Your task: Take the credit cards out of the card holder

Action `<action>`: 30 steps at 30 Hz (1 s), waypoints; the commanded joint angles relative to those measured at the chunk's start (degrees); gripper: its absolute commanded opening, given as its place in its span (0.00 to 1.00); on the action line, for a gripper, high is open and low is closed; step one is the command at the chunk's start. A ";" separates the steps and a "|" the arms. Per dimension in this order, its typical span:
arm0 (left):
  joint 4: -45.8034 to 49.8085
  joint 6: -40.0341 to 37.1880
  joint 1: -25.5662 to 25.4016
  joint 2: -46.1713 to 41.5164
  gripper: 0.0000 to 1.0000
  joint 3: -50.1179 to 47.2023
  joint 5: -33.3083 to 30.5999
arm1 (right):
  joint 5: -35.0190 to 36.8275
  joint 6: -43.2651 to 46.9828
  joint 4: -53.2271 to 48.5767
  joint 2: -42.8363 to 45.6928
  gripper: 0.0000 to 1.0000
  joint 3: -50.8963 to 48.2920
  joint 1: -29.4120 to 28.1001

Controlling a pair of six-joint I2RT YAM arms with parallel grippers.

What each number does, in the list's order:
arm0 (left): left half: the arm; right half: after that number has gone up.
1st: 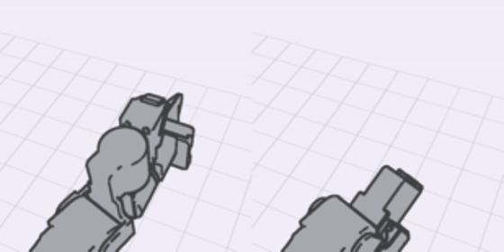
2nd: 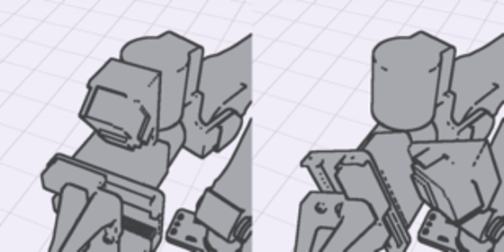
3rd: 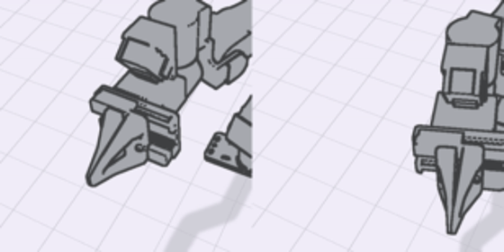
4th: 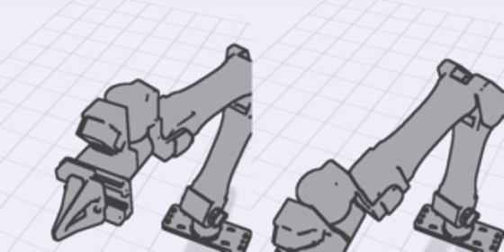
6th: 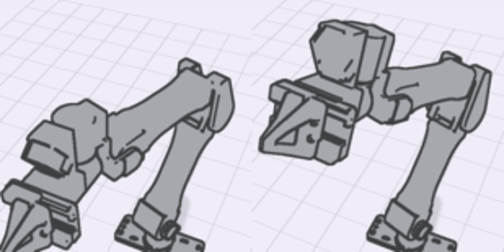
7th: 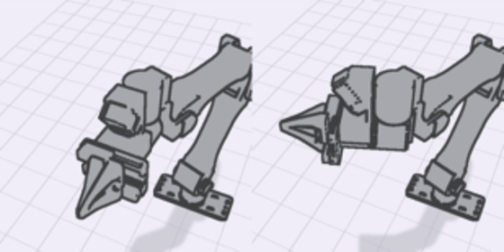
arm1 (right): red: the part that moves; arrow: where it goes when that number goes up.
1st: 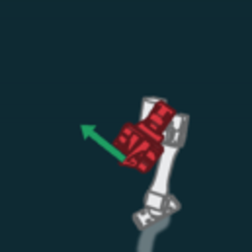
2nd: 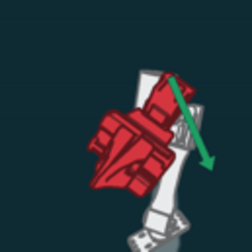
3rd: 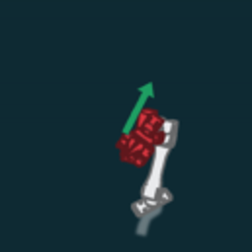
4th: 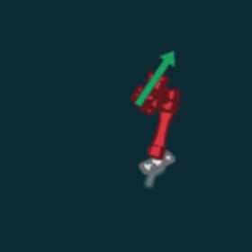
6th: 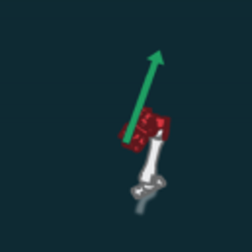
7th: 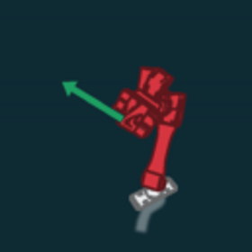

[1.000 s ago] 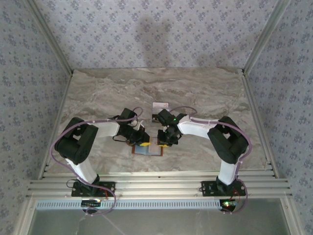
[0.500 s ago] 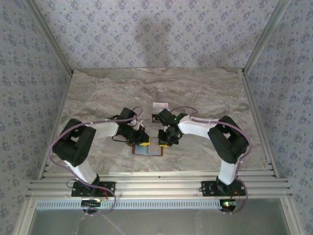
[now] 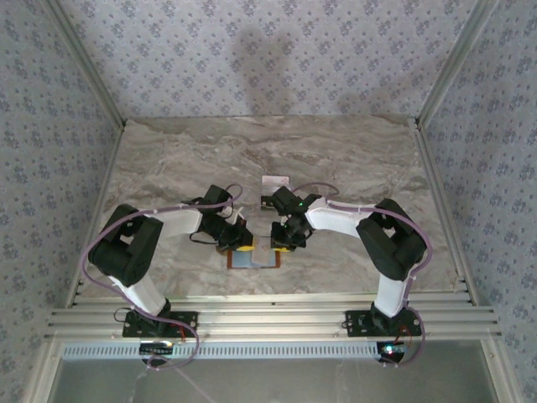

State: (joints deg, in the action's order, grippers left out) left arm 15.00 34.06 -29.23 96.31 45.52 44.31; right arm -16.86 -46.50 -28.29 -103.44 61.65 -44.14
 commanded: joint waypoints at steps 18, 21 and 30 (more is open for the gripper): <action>-3.49 2.16 -0.13 2.84 0.07 -0.96 -0.59 | 9.21 0.82 -8.48 -5.14 0.39 3.99 -3.74; -3.40 2.15 -0.15 2.84 0.07 -0.96 -0.42 | 11.19 1.19 -9.96 -6.02 0.37 4.53 -4.44; -2.42 1.38 -0.13 2.04 0.07 -1.17 -0.63 | 13.26 1.80 -11.60 -6.96 0.25 4.28 -4.86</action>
State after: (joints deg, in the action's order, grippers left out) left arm 10.76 36.05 -29.41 98.37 45.01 44.62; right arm -8.73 -45.54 -34.92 -106.45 67.79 -48.56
